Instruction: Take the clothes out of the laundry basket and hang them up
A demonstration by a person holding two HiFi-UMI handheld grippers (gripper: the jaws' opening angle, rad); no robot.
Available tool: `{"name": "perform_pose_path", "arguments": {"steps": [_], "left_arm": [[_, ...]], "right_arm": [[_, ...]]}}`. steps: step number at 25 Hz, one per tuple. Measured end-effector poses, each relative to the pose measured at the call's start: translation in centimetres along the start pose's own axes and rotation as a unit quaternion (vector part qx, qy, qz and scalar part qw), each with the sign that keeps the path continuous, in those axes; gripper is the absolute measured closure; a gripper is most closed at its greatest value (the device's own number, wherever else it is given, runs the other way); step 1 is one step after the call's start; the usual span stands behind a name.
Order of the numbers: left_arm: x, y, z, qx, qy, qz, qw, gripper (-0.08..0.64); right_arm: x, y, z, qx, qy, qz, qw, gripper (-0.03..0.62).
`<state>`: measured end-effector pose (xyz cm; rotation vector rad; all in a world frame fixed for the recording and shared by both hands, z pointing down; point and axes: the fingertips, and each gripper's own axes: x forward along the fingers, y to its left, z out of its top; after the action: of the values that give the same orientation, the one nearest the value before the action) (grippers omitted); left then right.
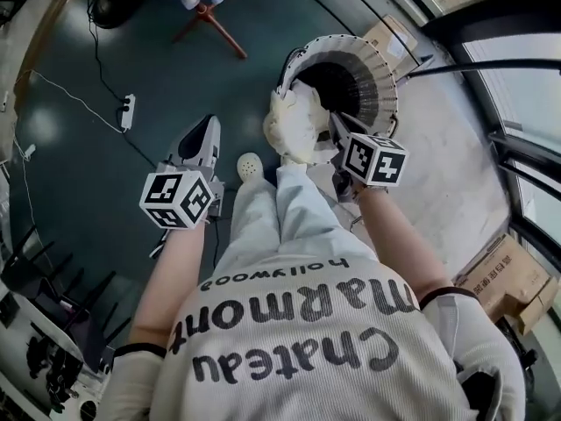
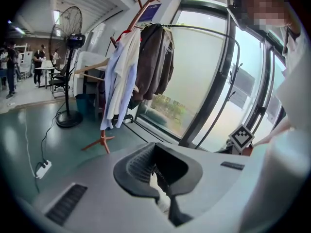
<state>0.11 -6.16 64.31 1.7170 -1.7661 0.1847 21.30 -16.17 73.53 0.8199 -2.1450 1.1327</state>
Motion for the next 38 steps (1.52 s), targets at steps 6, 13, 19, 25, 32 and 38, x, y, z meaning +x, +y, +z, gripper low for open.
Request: {"name": "perform_pose_path", "arguments": {"steps": [6,13,19,25,32,38], "left_arm": [[-1.5,1.7,-3.7,-0.019,0.023,0.015,0.9994,0.551],[-1.9,2.8,-6.5,-0.024,0.05,0.009,0.9984,0.551],[-2.0,4.3,-5.9,-0.025,0.043,0.008,0.9987,0.551],[-2.1,5.7,-7.0,-0.04,0.044,0.021,0.998,0.552],[-3.9,6.8,-10.6,-0.064,0.065,0.037,0.9951,0.551],[-4.9,7.9,-11.7,-0.076,0.065,0.049,0.9938,0.551]], "right_arm": [[5.0,0.0,-6.3,-0.002,0.082,0.011,0.997,0.541],[9.3,0.0,-10.3,-0.04,0.159,0.025,0.986,0.541],[13.4,1.3,-9.6,-0.061,0.172,0.041,0.982,0.54],[17.2,1.1,-9.5,-0.091,0.2,0.034,0.975,0.468],[20.3,0.2,-11.0,0.015,0.209,0.021,0.978,0.396],[21.5,0.0,-11.1,0.001,0.215,-0.003,0.977,0.476]]}}
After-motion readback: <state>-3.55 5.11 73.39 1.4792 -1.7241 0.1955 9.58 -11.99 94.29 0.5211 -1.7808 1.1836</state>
